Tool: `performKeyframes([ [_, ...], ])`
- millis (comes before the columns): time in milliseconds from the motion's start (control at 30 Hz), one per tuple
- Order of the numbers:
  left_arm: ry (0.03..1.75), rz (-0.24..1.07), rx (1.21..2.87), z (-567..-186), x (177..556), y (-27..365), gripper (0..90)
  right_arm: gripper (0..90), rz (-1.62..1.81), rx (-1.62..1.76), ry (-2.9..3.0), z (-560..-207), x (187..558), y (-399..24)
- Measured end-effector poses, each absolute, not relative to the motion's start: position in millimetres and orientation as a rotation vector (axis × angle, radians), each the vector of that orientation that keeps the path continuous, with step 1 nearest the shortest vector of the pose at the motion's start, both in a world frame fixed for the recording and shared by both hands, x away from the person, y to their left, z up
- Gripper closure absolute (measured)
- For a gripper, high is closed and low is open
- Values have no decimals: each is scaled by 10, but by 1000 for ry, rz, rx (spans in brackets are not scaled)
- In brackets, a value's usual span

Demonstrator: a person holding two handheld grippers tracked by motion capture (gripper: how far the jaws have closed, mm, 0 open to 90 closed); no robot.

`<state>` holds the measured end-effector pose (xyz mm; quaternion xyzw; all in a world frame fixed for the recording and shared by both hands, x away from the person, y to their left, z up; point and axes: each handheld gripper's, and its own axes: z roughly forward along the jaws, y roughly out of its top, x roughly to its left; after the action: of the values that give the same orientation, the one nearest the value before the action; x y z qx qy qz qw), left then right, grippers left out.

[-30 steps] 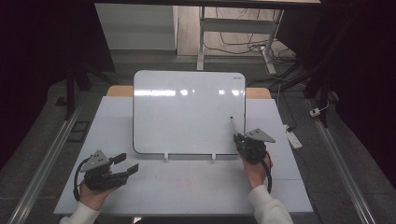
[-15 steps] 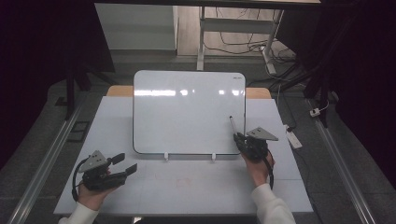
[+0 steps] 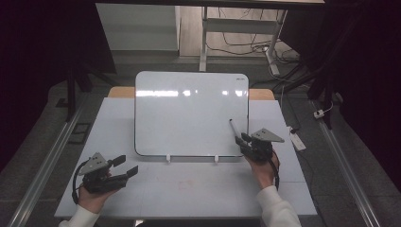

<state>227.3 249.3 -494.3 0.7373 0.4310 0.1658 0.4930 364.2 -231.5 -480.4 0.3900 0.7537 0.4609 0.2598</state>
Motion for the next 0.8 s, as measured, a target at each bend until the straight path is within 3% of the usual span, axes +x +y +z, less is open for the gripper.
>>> performKeyframes([
  [267,1050,385,1815,-4977,2287,2521,311,557,1266,961,2106,-4755,3462,-2388],
  [800,1006,339,1958,-5085,2351,2453,295,504,1316,890,2226,-4924,2906,-2886],
])
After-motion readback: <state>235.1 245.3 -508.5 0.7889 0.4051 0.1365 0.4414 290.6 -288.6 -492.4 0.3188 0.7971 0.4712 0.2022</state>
